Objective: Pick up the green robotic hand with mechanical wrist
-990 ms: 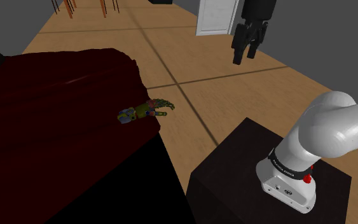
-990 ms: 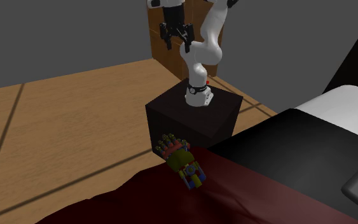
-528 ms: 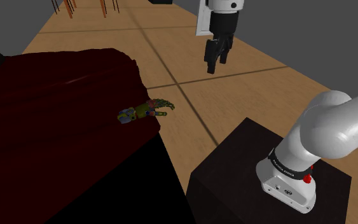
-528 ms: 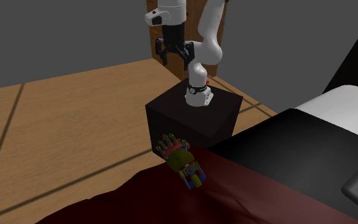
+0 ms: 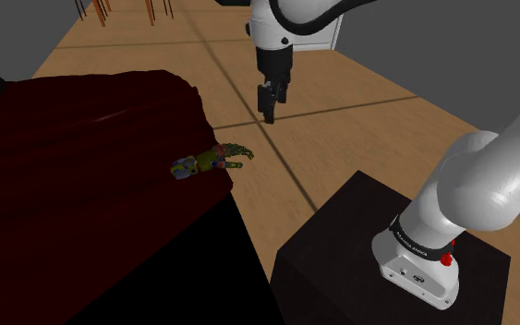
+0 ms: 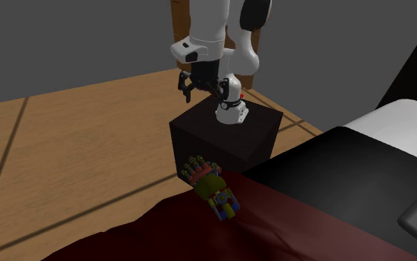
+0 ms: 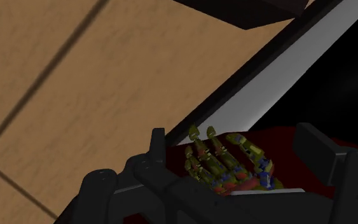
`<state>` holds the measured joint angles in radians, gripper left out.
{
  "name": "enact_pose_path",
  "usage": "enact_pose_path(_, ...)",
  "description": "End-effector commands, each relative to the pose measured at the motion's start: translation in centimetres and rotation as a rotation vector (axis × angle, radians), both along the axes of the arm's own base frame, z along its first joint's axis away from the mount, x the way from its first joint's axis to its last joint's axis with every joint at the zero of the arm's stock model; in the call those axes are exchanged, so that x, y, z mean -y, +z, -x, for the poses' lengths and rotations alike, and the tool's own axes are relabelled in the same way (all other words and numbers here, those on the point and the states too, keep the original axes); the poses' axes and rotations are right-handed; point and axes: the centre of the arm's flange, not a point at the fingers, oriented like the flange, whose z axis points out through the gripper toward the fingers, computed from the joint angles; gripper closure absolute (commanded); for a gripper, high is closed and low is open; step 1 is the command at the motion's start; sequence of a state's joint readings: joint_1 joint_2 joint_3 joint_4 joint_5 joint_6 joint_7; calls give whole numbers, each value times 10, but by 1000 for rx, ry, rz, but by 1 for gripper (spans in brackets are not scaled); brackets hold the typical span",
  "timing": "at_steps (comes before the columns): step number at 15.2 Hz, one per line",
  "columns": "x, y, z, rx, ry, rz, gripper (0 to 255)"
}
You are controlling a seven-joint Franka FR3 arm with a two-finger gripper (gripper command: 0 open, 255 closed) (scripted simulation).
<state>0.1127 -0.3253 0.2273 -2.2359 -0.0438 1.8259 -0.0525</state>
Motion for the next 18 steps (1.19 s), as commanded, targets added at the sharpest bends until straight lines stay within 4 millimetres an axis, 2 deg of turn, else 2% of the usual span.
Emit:
enact_pose_path(1,-22,-12,-20,7,59,23,0)
enact_pose_path(9,-102,-71,-71,30,286,120,0)
enact_pose_path(16,-175,-128,-101,50,484,204,0)
enact_pose_path(18,-182,-139,-103,52,502,212,0)
